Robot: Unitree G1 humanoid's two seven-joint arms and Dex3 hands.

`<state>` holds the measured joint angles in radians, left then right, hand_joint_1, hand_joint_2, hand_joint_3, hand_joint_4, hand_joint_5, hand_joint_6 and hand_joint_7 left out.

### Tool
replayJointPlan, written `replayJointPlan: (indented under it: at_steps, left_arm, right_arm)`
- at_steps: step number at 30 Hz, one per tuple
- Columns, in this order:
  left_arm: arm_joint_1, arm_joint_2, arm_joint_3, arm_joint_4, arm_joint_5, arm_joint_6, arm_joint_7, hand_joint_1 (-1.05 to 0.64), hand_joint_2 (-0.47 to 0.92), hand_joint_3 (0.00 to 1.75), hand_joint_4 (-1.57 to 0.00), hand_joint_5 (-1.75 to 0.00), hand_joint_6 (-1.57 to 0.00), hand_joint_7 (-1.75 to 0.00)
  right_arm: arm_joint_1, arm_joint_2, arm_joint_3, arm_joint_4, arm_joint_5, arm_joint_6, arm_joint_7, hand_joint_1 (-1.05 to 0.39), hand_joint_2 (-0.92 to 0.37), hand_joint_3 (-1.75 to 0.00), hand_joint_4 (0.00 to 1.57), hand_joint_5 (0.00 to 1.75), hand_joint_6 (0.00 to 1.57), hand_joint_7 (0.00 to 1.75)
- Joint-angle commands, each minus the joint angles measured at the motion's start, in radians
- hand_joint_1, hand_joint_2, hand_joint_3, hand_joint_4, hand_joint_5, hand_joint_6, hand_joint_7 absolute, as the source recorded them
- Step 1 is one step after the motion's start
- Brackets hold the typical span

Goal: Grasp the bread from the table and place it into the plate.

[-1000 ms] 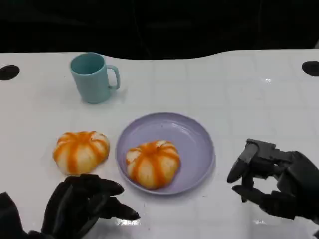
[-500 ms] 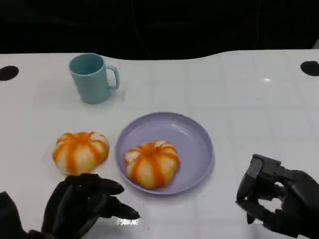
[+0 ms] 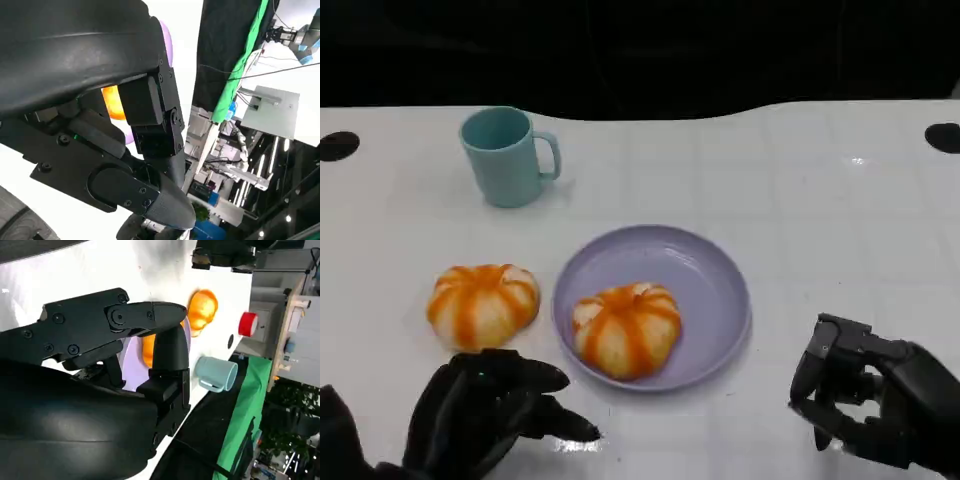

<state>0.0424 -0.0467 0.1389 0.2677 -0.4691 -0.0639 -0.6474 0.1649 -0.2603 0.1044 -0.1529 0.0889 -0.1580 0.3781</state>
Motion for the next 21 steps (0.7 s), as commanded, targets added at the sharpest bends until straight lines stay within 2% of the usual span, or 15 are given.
replayJointPlan:
  at_steps: [1, 13, 21]
  left_arm:
    - [0.003, 0.016, 0.008, -0.003, -0.002, -0.002, 0.005, -0.97, 0.82, 0.0, -1.57, -0.17, -1.53, 0.0]
    - [0.001, 0.021, 0.011, 0.001, -0.002, -0.002, 0.003, -0.97, 0.82, 0.01, -1.57, -0.18, -1.52, 0.0]
    - [0.005, 0.024, 0.011, -0.002, -0.004, 0.001, 0.003, -0.96, 0.83, 0.01, -1.57, -0.17, -1.53, 0.0]
  right_arm:
    - [-0.016, -0.012, -0.008, 0.012, -0.004, 0.028, 0.01, -0.42, -0.92, -0.27, 0.75, 1.75, 0.5, 1.75]
    - [-0.026, -0.005, -0.01, 0.013, -0.012, 0.044, 0.013, -0.42, -0.92, -0.28, 0.75, 1.75, 0.5, 1.75]
    - [-0.024, -0.005, -0.008, 0.024, -0.018, 0.013, 0.018, -0.42, -0.92, -0.28, 0.75, 1.75, 0.49, 1.75]
